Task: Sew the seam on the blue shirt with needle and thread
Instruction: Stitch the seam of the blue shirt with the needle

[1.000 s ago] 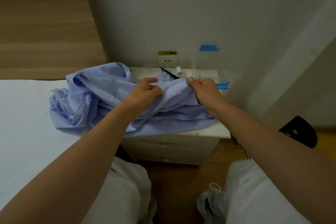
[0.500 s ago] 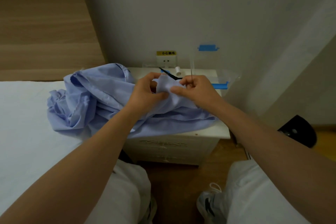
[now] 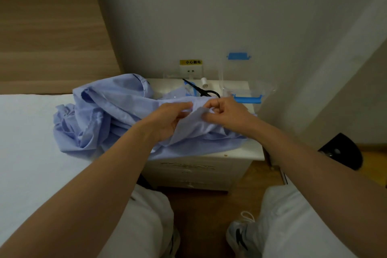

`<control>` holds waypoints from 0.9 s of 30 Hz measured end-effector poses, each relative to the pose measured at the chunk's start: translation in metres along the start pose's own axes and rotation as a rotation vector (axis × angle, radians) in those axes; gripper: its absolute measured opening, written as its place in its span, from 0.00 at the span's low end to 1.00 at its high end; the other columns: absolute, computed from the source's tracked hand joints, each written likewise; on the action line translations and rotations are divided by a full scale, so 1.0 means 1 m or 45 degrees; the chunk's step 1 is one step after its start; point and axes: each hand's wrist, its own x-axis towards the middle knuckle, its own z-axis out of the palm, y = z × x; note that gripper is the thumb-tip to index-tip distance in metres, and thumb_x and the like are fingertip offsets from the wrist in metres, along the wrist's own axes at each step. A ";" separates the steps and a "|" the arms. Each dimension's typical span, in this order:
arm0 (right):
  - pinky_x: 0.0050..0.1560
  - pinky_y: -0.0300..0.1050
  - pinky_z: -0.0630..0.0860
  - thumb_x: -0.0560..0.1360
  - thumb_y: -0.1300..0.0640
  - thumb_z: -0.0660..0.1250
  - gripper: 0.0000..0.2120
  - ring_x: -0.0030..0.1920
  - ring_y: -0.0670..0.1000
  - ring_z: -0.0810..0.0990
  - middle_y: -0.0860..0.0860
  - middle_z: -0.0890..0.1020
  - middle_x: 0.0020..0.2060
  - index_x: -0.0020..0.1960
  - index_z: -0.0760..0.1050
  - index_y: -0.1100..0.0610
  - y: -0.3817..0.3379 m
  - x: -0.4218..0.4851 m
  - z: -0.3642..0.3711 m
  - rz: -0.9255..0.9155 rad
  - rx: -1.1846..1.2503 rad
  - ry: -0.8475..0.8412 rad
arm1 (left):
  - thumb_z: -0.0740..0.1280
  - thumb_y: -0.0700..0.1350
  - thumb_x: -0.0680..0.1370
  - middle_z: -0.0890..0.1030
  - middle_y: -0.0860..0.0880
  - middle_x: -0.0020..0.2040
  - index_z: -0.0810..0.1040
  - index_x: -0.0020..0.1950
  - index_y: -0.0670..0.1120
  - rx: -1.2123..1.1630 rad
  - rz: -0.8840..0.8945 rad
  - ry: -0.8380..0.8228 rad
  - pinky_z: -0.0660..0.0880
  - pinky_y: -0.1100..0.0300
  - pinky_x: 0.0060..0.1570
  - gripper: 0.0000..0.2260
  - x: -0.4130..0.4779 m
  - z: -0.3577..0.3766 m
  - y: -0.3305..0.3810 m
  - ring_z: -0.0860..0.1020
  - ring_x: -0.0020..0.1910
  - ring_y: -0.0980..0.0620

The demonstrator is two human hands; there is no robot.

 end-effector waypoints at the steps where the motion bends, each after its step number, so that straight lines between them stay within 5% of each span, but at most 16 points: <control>1: 0.29 0.27 0.67 0.77 0.59 0.67 0.03 0.24 0.39 0.71 0.42 0.72 0.26 0.46 0.77 0.53 -0.001 -0.002 0.002 0.013 -0.039 -0.079 | 0.64 0.48 0.80 0.81 0.38 0.49 0.76 0.61 0.37 0.031 -0.028 -0.020 0.77 0.58 0.44 0.16 0.001 0.002 -0.002 0.78 0.45 0.47; 6: 0.38 0.31 0.70 0.76 0.54 0.70 0.04 0.32 0.44 0.73 0.51 0.77 0.29 0.42 0.80 0.50 0.004 -0.004 0.007 -0.051 -0.076 -0.108 | 0.68 0.45 0.77 0.82 0.40 0.47 0.79 0.53 0.38 0.134 0.057 0.012 0.78 0.54 0.50 0.11 0.006 0.008 -0.007 0.80 0.46 0.46; 10: 0.31 0.33 0.67 0.78 0.51 0.66 0.20 0.27 0.46 0.68 0.58 0.70 0.27 0.39 0.75 0.68 0.006 -0.002 -0.002 -0.062 0.014 0.057 | 0.68 0.41 0.77 0.81 0.48 0.36 0.80 0.42 0.45 0.317 0.453 0.207 0.77 0.67 0.38 0.05 0.003 0.008 -0.003 0.79 0.35 0.58; 15: 0.29 0.31 0.63 0.79 0.51 0.64 0.24 0.24 0.43 0.63 0.53 0.65 0.24 0.33 0.71 0.69 0.004 0.003 -0.004 -0.113 0.101 0.171 | 0.69 0.41 0.77 0.81 0.50 0.35 0.80 0.43 0.46 0.564 0.939 0.333 0.76 0.69 0.39 0.04 -0.004 0.002 0.002 0.78 0.34 0.62; 18: 0.29 0.32 0.63 0.80 0.52 0.63 0.22 0.24 0.44 0.62 0.49 0.63 0.22 0.30 0.68 0.61 0.001 0.004 -0.001 -0.172 0.046 0.177 | 0.67 0.43 0.78 0.82 0.49 0.37 0.80 0.45 0.46 0.753 1.048 0.306 0.78 0.63 0.41 0.04 -0.006 0.003 0.001 0.80 0.37 0.58; 21: 0.30 0.34 0.61 0.80 0.50 0.63 0.23 0.25 0.45 0.63 0.48 0.63 0.23 0.31 0.68 0.62 0.001 0.004 -0.001 -0.228 -0.045 0.218 | 0.67 0.45 0.78 0.84 0.46 0.39 0.83 0.49 0.43 1.027 1.197 0.382 0.78 0.57 0.44 0.07 -0.006 0.001 0.001 0.81 0.39 0.50; 24: 0.32 0.37 0.63 0.79 0.50 0.64 0.24 0.27 0.45 0.63 0.52 0.66 0.24 0.33 0.70 0.66 0.002 0.004 -0.003 -0.263 -0.087 0.293 | 0.68 0.44 0.78 0.84 0.46 0.40 0.84 0.50 0.44 1.121 1.290 0.412 0.75 0.61 0.42 0.07 -0.010 0.002 0.004 0.79 0.38 0.51; 27: 0.33 0.43 0.66 0.78 0.50 0.66 0.19 0.28 0.47 0.65 0.53 0.68 0.25 0.36 0.75 0.64 0.002 0.005 -0.003 -0.270 -0.094 0.343 | 0.68 0.43 0.78 0.84 0.45 0.40 0.84 0.50 0.44 1.149 1.300 0.392 0.77 0.54 0.44 0.07 -0.009 0.002 0.005 0.80 0.39 0.49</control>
